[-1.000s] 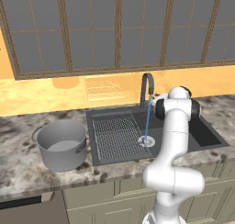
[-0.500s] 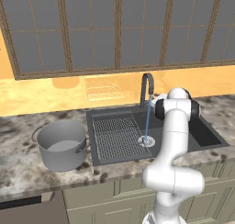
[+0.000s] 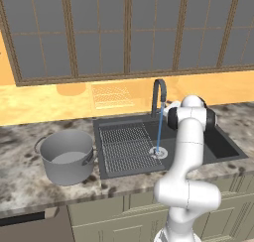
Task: Dump the squash from the pot into the sink. Then turn on the water and wash the squash. Then turn off the water and put the squash back in the pot.
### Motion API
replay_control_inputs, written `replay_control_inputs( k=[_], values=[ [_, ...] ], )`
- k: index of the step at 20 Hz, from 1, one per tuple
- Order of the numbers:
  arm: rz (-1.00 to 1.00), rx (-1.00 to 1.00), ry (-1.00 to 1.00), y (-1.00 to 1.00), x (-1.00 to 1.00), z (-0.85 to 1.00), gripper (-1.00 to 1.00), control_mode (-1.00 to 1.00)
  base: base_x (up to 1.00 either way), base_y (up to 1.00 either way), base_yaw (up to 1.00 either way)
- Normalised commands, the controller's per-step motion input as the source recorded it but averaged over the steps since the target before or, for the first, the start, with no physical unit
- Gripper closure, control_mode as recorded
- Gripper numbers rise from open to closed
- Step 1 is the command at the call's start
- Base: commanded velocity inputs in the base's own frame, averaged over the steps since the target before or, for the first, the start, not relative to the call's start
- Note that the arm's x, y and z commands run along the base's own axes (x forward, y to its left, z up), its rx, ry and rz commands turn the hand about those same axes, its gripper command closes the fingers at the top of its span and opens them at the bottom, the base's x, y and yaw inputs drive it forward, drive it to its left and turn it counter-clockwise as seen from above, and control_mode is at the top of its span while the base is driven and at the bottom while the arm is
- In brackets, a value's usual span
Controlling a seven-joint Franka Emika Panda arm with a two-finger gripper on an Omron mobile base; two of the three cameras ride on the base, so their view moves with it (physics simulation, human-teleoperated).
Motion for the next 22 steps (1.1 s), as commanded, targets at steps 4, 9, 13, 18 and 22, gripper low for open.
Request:
replay_control_inputs(
  k=[4, 9, 13, 18, 22],
  values=[
    [0.0, 0.03, -0.13, 0.46, 0.24, 1.0, -1.0, -1.0, 0.0, 0.0, 0.0],
    [0.02, 0.04, -0.17, 0.51, 0.18, 1.0, -1.0, -1.0, 0.0, 0.0, 0.0],
    [0.04, 0.02, -0.21, 0.53, 0.17, 1.0, -1.0, -1.0, 0.0, 0.0, 0.0],
    [0.03, 0.01, -0.18, 0.53, 0.16, 1.0, -1.0, -1.0, 0.0, 0.0, 0.0],
    [0.0, 0.0, -0.05, 0.13, 0.01, 1.0, -1.0, -1.0, 0.0, 0.0, 0.0]
  ],
)
